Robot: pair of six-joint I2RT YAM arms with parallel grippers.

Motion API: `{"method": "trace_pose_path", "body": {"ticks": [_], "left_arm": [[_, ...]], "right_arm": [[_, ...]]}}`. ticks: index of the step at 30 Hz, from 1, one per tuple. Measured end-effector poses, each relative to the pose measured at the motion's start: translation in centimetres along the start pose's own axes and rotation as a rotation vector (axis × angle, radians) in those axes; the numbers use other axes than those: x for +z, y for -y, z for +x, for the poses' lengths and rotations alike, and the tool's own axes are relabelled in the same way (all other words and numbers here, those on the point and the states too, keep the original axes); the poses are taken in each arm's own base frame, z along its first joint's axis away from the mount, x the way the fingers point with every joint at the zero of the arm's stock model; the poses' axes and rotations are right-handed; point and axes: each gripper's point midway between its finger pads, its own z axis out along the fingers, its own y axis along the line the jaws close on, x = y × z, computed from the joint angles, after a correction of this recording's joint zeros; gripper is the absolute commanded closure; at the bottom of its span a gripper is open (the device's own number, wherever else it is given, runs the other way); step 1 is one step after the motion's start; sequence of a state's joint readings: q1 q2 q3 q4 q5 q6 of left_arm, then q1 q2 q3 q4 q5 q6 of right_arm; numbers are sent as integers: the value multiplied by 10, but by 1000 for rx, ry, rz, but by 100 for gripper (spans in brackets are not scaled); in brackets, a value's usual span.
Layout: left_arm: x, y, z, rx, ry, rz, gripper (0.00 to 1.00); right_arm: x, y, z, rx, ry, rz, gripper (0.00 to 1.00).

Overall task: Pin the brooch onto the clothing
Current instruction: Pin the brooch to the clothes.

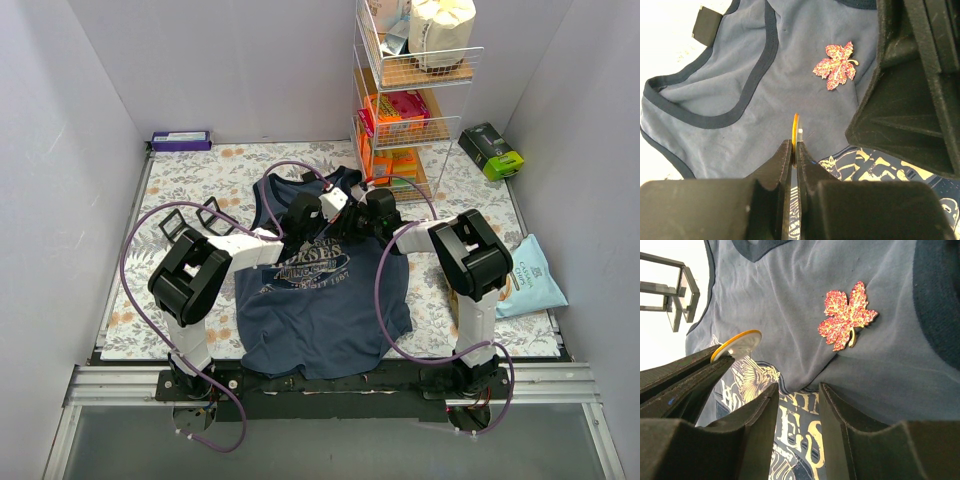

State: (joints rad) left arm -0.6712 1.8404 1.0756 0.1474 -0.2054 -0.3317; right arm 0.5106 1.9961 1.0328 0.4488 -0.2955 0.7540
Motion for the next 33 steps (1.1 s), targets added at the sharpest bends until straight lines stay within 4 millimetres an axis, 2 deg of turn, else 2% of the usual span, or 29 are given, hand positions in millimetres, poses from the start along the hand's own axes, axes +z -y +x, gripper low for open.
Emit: {"method": "trace_pose_path", "body": {"ticks": [13, 25, 28, 33], "left_arm": [[0, 0, 0, 4, 0, 0, 100], [0, 0, 0, 8, 0, 1, 100], [0, 1, 0, 15, 2, 2, 100], [-1, 6, -2, 31, 6, 14, 100]], "right_arm": [[1, -1, -5, 23, 23, 2, 56], [10, 5, -13, 20, 50, 28, 61], [12, 6, -14, 19, 55, 30, 69], [16, 10, -13, 22, 53, 39, 96]]}}
